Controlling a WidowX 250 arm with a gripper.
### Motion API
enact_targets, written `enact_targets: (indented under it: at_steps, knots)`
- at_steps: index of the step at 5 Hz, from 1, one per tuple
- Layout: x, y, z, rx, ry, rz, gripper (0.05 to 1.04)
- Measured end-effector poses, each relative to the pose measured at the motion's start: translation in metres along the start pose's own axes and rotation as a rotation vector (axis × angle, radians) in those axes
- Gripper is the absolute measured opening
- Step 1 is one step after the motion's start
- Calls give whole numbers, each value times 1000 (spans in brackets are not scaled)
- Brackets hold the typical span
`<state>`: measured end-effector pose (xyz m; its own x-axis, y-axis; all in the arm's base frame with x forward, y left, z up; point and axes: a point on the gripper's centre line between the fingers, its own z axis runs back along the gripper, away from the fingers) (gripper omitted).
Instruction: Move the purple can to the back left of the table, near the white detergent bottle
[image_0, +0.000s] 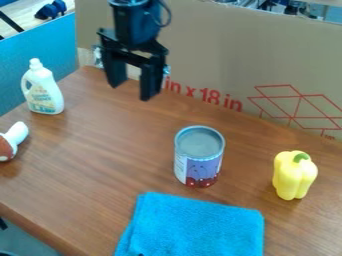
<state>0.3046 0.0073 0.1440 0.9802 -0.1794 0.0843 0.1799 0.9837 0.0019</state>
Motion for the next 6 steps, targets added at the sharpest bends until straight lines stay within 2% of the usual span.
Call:
enact_targets:
  at_steps: [1, 2, 3, 4, 6]
  knots:
    - [2, -16, 1, 13, -37, -88, 1001]
    - [7, -42, -4, 51, -59, -151, 1001]
    - [9, -64, -17, 2, -15, -228, 1001]
    - [16, -76, -21, -3, -17, -252, 1001]
    - [18, -86, -40, -7, 30, -248, 1001]
